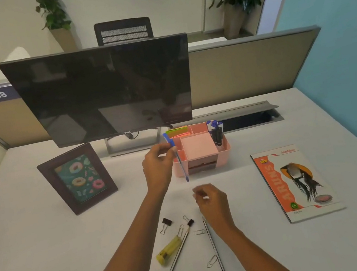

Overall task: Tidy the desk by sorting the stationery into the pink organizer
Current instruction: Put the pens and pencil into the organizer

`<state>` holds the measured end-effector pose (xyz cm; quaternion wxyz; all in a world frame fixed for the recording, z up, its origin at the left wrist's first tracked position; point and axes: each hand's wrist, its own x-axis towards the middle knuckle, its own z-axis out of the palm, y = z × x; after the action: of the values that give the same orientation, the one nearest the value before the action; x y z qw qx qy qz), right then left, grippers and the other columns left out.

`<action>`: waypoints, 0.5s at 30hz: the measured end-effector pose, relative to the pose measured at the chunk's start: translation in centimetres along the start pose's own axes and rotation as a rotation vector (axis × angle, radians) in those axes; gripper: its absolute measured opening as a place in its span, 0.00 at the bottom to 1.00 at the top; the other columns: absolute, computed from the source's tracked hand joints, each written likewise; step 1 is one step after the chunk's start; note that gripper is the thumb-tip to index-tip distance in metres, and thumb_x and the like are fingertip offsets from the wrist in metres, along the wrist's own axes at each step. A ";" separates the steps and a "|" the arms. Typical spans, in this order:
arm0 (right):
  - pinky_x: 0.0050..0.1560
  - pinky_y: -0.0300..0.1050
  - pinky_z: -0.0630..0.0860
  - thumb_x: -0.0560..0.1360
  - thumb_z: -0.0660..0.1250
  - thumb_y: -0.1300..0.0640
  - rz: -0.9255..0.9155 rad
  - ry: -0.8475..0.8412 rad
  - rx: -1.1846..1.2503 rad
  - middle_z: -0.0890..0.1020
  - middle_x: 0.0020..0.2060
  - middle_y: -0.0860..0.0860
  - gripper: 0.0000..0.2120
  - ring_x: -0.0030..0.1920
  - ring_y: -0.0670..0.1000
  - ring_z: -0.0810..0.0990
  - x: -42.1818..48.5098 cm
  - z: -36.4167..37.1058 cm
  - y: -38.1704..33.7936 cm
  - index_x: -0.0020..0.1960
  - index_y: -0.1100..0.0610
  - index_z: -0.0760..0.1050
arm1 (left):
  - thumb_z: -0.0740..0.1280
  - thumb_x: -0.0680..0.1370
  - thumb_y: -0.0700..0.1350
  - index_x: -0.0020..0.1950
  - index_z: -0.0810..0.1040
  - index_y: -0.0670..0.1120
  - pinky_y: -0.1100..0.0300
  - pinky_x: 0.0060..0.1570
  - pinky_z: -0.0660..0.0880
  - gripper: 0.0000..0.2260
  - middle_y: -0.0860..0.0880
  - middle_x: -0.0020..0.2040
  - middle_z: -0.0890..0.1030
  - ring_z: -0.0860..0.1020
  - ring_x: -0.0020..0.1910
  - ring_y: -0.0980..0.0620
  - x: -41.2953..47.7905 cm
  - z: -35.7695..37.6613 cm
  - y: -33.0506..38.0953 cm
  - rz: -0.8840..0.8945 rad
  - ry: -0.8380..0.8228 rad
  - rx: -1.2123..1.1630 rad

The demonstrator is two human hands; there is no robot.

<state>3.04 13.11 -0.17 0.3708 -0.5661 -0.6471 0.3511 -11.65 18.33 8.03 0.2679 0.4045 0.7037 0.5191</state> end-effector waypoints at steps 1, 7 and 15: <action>0.50 0.32 0.77 0.75 0.67 0.61 -0.026 -0.007 -0.074 0.82 0.46 0.46 0.06 0.46 0.42 0.79 -1.0 -0.1 1.4 0.51 0.55 0.80 | 0.69 0.76 0.48 0.51 0.79 0.49 0.52 0.52 0.79 0.06 0.52 0.48 0.82 0.79 0.49 0.53 0.5 -0.1 0.1 0.000 0.018 -0.008; 0.63 0.48 0.68 0.78 0.52 0.54 -0.223 0.074 -0.504 0.80 0.55 0.48 0.17 0.58 0.52 0.76 -7.9 -2.3 8.9 0.55 0.53 0.78 | 0.69 0.77 0.47 0.52 0.78 0.50 0.59 0.49 0.79 0.05 0.54 0.47 0.82 0.80 0.47 0.57 3.2 -0.4 0.1 0.038 0.101 -0.082; 0.72 0.49 0.48 0.80 0.42 0.46 0.094 -0.009 -0.767 0.70 0.70 0.54 0.26 0.71 0.54 0.64 -10.3 -2.8 10.0 0.66 0.53 0.72 | 0.68 0.77 0.47 0.55 0.78 0.46 0.61 0.50 0.77 0.09 0.49 0.52 0.82 0.79 0.49 0.54 4.9 0.6 0.0 0.062 0.193 -0.103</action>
<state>11.10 4.10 -8.45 0.1130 -0.6911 -0.7064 0.1027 -13.75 22.82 8.04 0.2030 0.3601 0.6858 0.5989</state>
